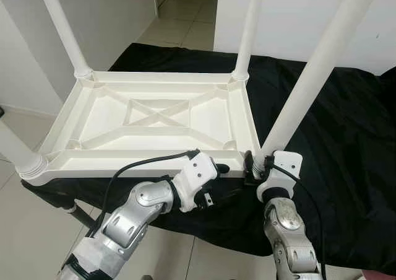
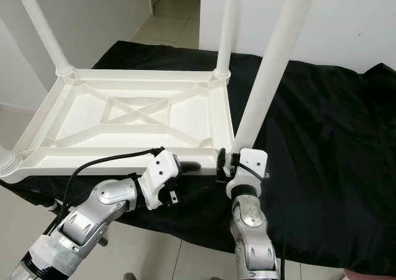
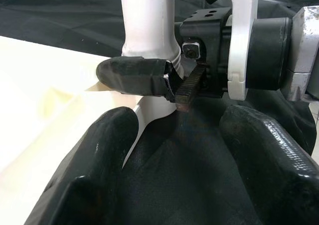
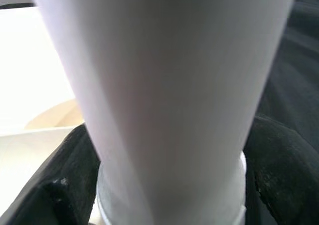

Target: Building children table

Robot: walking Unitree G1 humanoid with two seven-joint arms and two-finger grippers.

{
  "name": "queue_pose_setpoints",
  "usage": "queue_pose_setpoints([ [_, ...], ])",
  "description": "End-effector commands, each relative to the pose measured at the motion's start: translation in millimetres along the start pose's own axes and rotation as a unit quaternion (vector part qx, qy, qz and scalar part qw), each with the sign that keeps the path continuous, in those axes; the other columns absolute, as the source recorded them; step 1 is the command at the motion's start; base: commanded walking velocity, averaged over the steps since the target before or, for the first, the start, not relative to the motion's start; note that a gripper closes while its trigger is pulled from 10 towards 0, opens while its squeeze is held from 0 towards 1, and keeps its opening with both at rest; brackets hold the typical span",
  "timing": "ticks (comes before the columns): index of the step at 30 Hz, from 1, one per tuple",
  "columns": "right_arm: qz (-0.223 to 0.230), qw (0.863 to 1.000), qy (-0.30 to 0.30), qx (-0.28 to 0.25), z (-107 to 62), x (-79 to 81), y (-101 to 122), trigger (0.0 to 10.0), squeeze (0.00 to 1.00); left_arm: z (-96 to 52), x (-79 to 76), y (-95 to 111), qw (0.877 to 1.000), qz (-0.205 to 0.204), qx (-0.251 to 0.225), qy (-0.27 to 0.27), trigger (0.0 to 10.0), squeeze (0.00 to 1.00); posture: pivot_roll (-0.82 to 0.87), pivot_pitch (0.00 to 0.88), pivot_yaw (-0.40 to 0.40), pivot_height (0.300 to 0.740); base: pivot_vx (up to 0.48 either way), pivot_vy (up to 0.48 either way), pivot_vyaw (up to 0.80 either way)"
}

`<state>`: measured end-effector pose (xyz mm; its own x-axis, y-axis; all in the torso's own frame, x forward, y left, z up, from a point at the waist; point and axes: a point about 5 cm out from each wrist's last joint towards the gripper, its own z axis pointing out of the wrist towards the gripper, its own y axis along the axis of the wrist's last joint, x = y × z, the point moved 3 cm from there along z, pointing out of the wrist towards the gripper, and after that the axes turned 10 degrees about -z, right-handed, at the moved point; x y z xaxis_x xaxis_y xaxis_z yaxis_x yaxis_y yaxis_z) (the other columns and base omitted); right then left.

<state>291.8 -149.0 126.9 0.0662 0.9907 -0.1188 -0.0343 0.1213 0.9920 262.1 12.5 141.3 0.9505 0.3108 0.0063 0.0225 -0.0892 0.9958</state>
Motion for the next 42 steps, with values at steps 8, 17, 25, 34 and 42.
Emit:
queue_pose_setpoints([
  [8, -0.01, 0.992, 0.108, -0.067, 5.2, -16.5, 17.3, 10.0, 0.0, 0.1, -2.0, -2.2, 1.0, 0.005, 0.009, -0.019, 10.0, 0.0, -0.04, 0.081, 0.004, 0.74, 0.0, 0.0, 0.0],
  [17, -0.02, 0.969, 0.22, -0.113, 6.6, -15.8, 38.8, 10.0, 0.0, 0.6, 0.8, -0.2, 1.0, 0.007, 0.006, -0.013, 10.0, 0.0, -0.04, 0.074, -0.001, 0.74, 0.0, 0.0, 0.0],
  [25, -0.039, 0.949, 0.294, -0.105, 10.3, -16.3, 36.4, 10.0, 0.0, 2.5, 0.1, -0.4, 1.0, 0.009, 0.006, -0.017, 10.0, 0.0, -0.04, 0.069, -0.002, 0.74, 0.0, 0.0, 0.0],
  [34, -0.077, 0.942, 0.315, -0.085, 21.8, -28.2, 26.3, 0.0, 0.0, 3.5, 1.3, -0.1, 1.0, 0.018, 0.009, -0.016, 10.0, 0.0, -0.03, 0.065, -0.003, 0.74, 0.0, 0.0, 0.0],
  [42, -0.082, 0.937, 0.332, -0.066, 20.5, -31.8, 17.7, 0.0, 0.0, 2.3, 1.8, 0.2, 1.0, 0.018, 0.008, -0.014, 10.0, 0.0, -0.03, 0.072, -0.001, 0.74, 0.0, 0.0, 0.0],
])
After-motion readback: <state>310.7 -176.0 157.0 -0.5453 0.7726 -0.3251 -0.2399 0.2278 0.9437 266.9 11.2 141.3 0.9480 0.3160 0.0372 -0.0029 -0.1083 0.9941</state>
